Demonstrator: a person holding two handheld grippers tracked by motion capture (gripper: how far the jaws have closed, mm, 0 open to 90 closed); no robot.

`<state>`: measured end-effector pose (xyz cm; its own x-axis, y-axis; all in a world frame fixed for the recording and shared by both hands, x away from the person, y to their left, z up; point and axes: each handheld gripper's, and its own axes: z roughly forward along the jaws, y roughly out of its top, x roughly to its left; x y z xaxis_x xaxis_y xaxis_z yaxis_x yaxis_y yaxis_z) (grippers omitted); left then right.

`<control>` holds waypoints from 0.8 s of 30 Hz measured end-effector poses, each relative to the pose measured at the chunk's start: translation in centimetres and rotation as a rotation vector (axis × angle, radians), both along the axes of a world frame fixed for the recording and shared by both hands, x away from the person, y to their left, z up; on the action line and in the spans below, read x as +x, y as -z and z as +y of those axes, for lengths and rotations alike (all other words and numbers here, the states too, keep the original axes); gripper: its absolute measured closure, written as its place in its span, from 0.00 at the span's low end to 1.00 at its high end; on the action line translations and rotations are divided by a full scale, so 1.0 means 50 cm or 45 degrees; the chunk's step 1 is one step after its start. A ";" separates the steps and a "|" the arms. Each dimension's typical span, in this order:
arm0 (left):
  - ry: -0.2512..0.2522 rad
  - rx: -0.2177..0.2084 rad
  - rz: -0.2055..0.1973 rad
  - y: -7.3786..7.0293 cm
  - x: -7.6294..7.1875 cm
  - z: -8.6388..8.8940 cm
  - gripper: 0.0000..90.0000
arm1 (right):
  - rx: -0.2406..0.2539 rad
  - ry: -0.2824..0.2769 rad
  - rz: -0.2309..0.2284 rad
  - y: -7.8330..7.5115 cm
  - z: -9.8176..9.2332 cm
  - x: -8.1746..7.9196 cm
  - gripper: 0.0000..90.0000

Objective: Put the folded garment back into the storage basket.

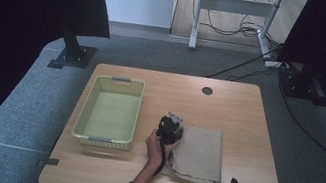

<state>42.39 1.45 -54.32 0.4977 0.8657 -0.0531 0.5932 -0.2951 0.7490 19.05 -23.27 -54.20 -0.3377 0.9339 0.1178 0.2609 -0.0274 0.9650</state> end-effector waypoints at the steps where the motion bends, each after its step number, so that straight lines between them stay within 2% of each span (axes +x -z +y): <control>1: 0.007 -0.015 -0.007 -0.002 -0.001 0.003 0.89 | 0.008 0.018 0.006 0.002 -0.005 0.000 0.34; 4: 0.007 -0.015 -0.007 -0.002 -0.001 0.003 0.90 | 0.011 0.026 0.010 0.003 -0.007 0.000 0.34; 5: 0.011 -0.020 -0.043 -0.012 -0.010 0.003 0.90 | 0.025 0.048 0.021 0.007 -0.015 -0.001 0.34; 7: 0.011 -0.020 -0.043 -0.012 -0.010 0.003 0.90 | 0.024 0.051 0.022 0.008 -0.016 -0.001 0.34; 8: 0.009 -0.030 -0.062 -0.018 -0.014 0.004 0.90 | 0.024 0.051 0.022 0.008 -0.016 -0.001 0.34; 12: 0.013 -0.048 -0.081 -0.029 -0.018 0.006 0.90 | 0.018 0.055 0.034 0.011 -0.018 0.001 0.34; 13: 0.017 -0.056 -0.095 -0.037 -0.020 0.006 0.90 | 0.000 0.052 0.068 0.017 -0.015 0.007 0.33; 17: 0.021 -0.056 -0.108 -0.043 -0.022 0.004 0.90 | -0.013 0.049 0.083 0.019 -0.012 0.010 0.33; 19: 0.027 -0.066 -0.112 -0.047 -0.024 0.005 0.90 | -0.039 0.044 0.124 0.024 -0.007 0.018 0.33; 24: 0.029 -0.073 -0.108 -0.044 -0.022 0.008 0.90 | -0.073 0.029 0.163 0.031 -0.003 0.025 0.33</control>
